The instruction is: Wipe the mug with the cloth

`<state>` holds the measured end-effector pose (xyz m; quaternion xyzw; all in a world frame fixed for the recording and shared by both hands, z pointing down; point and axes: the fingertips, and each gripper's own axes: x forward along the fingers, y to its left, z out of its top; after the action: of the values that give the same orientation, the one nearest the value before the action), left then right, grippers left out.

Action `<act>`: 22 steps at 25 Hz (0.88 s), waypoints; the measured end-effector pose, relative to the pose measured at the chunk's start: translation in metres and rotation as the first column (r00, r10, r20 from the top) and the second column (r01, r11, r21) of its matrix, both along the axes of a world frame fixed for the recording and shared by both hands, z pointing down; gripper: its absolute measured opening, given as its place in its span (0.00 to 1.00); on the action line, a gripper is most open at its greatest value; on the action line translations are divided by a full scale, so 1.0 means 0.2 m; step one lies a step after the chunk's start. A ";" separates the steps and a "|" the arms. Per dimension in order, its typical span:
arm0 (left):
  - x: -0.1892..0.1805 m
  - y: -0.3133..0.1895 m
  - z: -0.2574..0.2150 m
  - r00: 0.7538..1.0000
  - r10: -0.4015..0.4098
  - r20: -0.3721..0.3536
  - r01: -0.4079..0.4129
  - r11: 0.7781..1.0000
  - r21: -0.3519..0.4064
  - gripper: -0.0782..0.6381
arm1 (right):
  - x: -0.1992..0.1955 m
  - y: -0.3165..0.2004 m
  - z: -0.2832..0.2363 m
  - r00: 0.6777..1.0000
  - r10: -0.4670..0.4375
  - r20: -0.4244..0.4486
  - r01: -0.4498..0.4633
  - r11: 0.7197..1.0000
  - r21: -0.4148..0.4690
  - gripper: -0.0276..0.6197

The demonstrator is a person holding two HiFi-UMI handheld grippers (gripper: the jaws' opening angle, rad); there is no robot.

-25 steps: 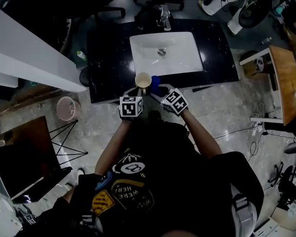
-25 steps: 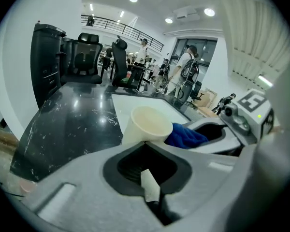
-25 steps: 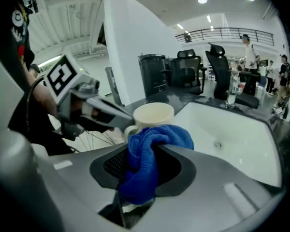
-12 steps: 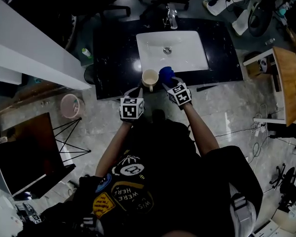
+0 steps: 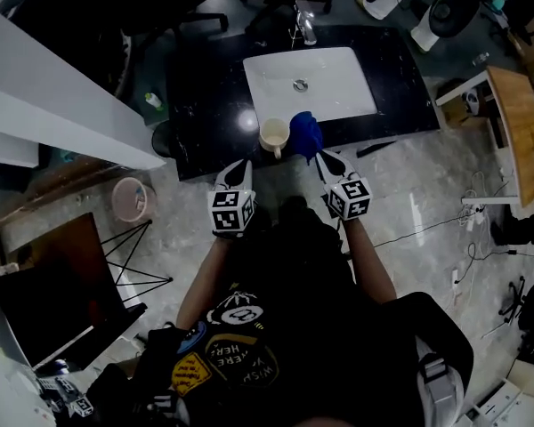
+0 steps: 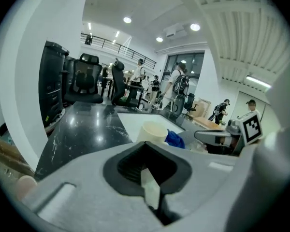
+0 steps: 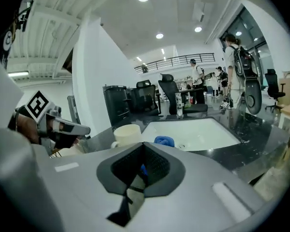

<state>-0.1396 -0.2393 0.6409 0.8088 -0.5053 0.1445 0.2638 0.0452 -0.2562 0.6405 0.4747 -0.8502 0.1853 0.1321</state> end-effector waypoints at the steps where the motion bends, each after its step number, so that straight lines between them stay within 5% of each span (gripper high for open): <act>1: 0.01 0.01 -0.04 1.000 0.005 0.008 -0.005 0.999 0.034 0.12 | -0.02 0.04 -0.03 1.000 0.001 0.020 -0.001 1.000 0.002 0.05; 6: 0.08 0.09 -0.21 0.998 0.011 0.059 -0.021 0.984 0.175 0.12 | -0.08 0.18 -0.18 0.998 -0.026 0.062 0.022 0.998 0.066 0.05; 13: 0.28 0.34 -0.37 0.988 -0.067 0.138 0.033 0.972 0.234 0.12 | -0.01 0.42 -0.42 0.992 -0.109 0.066 0.100 0.987 0.127 0.05; 17: 0.48 0.63 -0.46 0.994 -0.093 0.064 0.076 0.970 0.230 0.12 | 0.10 0.68 -0.45 0.981 -0.186 0.053 0.177 0.975 0.137 0.05; 22: 0.64 0.99 -0.45 0.996 -0.076 0.046 0.064 0.972 0.225 0.12 | 0.32 0.98 -0.34 0.983 -0.144 0.113 0.140 0.989 0.038 0.05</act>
<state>-0.0112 -0.0403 0.5504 0.8107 -0.5536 0.0995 0.1625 0.1087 -0.0603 0.5735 0.4034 -0.8908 0.1896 0.0884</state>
